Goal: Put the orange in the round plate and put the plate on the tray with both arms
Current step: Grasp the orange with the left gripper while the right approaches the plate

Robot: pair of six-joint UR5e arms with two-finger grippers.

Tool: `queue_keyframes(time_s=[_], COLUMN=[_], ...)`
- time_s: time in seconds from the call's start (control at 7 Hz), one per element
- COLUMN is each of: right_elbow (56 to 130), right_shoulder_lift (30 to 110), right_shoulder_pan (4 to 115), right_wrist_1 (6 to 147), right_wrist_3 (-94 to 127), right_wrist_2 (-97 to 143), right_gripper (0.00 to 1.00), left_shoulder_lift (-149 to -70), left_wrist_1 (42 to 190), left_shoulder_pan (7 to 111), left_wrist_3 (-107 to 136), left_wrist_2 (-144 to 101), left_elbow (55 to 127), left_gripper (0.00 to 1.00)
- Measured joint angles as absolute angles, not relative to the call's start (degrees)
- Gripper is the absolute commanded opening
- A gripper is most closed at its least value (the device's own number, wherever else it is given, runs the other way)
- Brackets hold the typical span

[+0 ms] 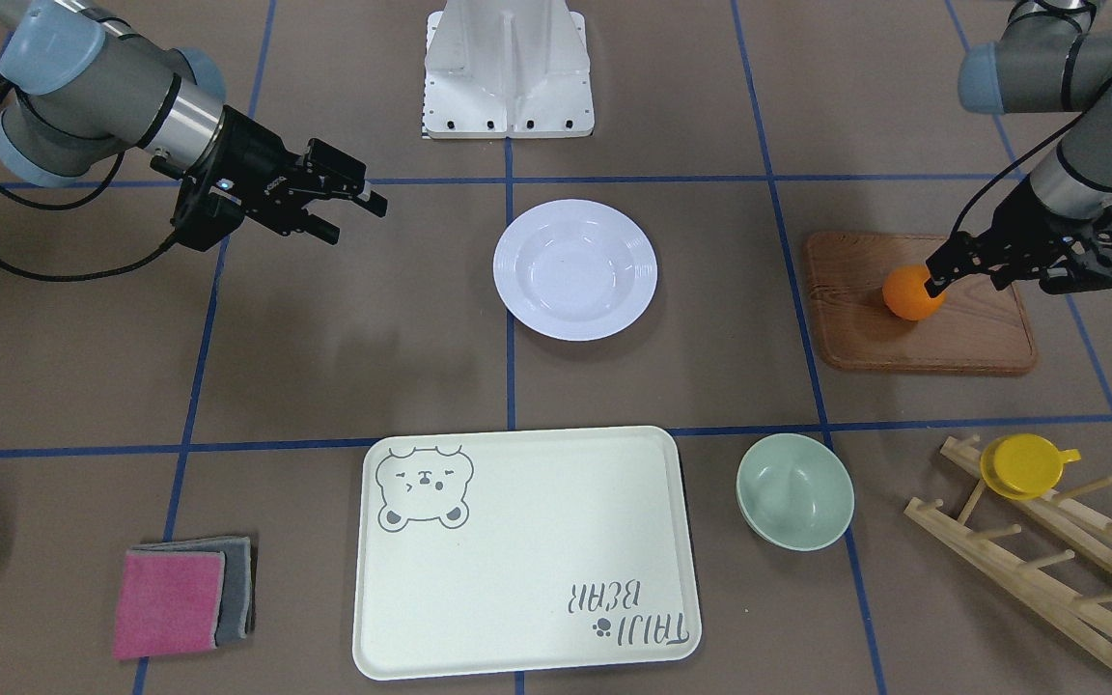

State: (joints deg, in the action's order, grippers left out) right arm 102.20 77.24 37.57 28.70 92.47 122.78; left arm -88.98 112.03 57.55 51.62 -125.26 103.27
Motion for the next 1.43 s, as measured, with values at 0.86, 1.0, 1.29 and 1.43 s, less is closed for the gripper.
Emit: queue_keyframes(time_s=[0.86,1.0,1.29,1.43], right_elbow=[102.5,102.6,102.7,102.7], right_shoulder_lift=[77.2,77.2,77.2,77.2], right_shoulder_pan=[34.8,34.4,34.0,33.8], right_wrist_1=[28.7,28.7,28.5,28.4], right_wrist_3=[92.8,92.8,92.8,92.8], right_wrist_2=[119.2,118.7,118.1,118.0], right_gripper=[0.99,0.99,0.99,0.99], left_shoulder_lift=[-89.9,-89.9,-89.4,-89.2], left_wrist_1=[118.7,119.0,119.1,119.1], left_shoulder_pan=[52.8,52.4,51.4,50.9], left_wrist_3=[57.3,57.7,58.0,58.1], left_wrist_2=[-123.9,-123.8,-123.8,-123.8], left_elbow=[97.9,97.8,97.7,97.8], left_gripper=[0.97,0.97,0.96,0.87])
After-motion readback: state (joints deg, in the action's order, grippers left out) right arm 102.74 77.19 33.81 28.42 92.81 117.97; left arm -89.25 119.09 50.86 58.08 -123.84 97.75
